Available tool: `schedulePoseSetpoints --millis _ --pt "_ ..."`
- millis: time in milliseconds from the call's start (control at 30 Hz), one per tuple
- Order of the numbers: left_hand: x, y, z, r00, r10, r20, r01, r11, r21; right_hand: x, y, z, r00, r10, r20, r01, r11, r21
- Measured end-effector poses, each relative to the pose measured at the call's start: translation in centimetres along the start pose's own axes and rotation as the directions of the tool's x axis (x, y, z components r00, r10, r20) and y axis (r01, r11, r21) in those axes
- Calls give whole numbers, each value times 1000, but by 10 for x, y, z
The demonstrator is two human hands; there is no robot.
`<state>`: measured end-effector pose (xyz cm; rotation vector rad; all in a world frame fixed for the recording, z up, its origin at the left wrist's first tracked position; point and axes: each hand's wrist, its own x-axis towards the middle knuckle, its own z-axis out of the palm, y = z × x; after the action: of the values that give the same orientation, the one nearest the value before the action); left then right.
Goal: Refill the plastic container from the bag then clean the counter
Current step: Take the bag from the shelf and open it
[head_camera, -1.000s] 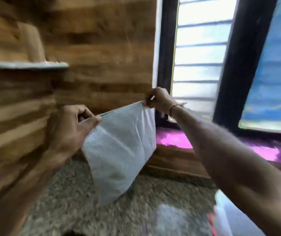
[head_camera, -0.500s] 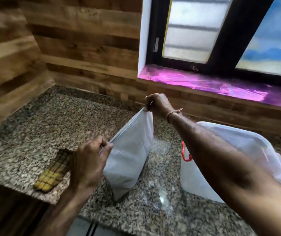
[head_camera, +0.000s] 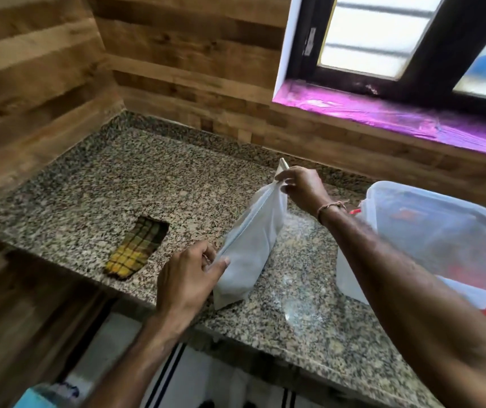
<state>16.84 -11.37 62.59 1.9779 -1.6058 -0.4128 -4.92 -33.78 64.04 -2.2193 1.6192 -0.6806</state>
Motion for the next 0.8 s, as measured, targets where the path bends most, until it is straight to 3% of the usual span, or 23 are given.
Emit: schedulePoseSetpoints --millis 133,233,333,533,600,733,800 --pt "-4 -14 -12 997 -7 76 17 990 -138 -63 -41 4 992 -78 -95 87 992 95" --pt "2 -17 -26 988 -57 147 103 938 -332 -123 -76 16 967 -241 81 212 941 265" --pt "7 -12 -39 970 -73 234 194 810 -554 -162 -96 31 914 -318 250 210 901 380" --pt "0 -9 -39 939 -114 324 329 572 -751 -179 -108 51 987 -133 90 48 781 623" --pt "-6 -20 -34 949 -149 278 311 600 -738 -179 -109 51 988 -78 130 -24 762 647" --pt "-24 -22 -15 964 -53 259 190 818 -542 -170 -104 44 956 -17 292 -220 616 756" --pt "-28 -15 -7 987 -55 150 117 890 -441 -164 -100 41 936 -25 351 -276 567 776"
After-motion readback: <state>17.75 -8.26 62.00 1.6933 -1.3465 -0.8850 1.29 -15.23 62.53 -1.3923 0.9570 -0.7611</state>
